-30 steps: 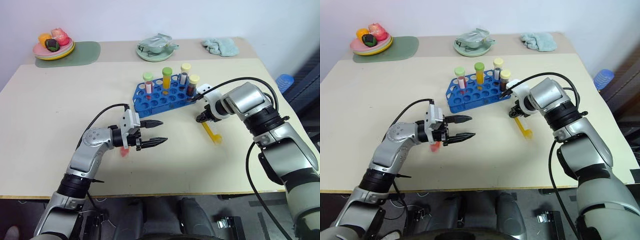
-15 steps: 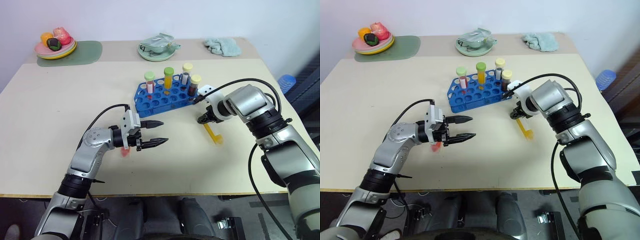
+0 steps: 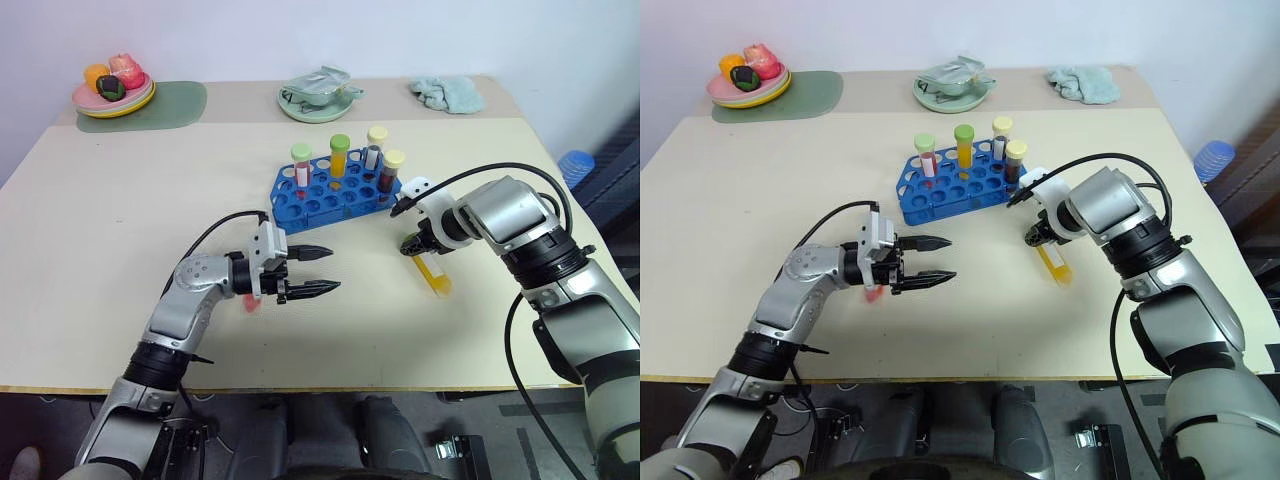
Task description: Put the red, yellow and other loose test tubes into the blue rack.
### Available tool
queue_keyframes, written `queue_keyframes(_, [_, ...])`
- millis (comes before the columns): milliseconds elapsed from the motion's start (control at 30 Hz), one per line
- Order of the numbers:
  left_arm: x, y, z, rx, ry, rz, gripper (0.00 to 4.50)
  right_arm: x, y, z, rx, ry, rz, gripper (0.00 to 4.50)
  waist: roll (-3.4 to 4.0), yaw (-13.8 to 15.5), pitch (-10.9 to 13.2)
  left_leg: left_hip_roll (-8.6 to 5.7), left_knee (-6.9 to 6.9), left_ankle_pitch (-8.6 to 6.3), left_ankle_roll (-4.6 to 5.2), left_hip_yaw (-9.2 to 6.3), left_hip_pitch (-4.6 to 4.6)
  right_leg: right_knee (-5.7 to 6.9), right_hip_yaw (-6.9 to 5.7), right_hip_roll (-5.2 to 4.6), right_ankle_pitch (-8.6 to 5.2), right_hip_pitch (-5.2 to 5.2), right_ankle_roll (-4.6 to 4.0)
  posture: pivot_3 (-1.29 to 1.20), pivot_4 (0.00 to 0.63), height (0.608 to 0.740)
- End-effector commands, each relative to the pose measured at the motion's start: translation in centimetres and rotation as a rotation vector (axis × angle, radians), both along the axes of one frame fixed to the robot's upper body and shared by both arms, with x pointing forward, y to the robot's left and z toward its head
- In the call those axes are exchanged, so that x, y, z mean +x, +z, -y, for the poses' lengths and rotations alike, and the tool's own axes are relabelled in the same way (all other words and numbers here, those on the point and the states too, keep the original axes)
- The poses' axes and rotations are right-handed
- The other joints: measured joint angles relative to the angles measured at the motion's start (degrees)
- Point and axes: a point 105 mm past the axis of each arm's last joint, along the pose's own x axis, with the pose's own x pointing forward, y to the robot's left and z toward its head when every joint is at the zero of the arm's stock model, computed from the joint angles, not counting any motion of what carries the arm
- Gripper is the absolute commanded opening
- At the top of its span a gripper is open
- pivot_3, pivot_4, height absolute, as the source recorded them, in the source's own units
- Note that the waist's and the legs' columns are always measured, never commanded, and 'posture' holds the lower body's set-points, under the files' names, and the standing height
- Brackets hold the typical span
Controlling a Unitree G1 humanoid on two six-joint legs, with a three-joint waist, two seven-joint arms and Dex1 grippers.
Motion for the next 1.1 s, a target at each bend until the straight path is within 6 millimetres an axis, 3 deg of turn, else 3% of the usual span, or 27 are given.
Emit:
queue_keyframes(33, [-0.1,0.8,0.2,-0.006,-0.019,0.044,2.91,-0.8,-1.6,1.6,-0.022,-0.055,-0.066,2.37,0.0,0.03,0.0,0.0,0.0,0.0,0.0,0.0,0.0,0.0,0.0,0.0,0.0,0.0,0.0,0.0,0.15,0.74])
queue_keyframes(1100, [-0.1,0.6,0.0,-0.016,-0.031,0.035,2.91,-1.9,-2.5,4.9,-0.051,-0.127,-0.084,2.37,-0.15,1.48,-0.09,-0.09,0.05,0.0,0.0,-0.01,0.03,-0.2,-0.18,-0.08,0.0,0.29,0.01,0.0,0.15,0.74])
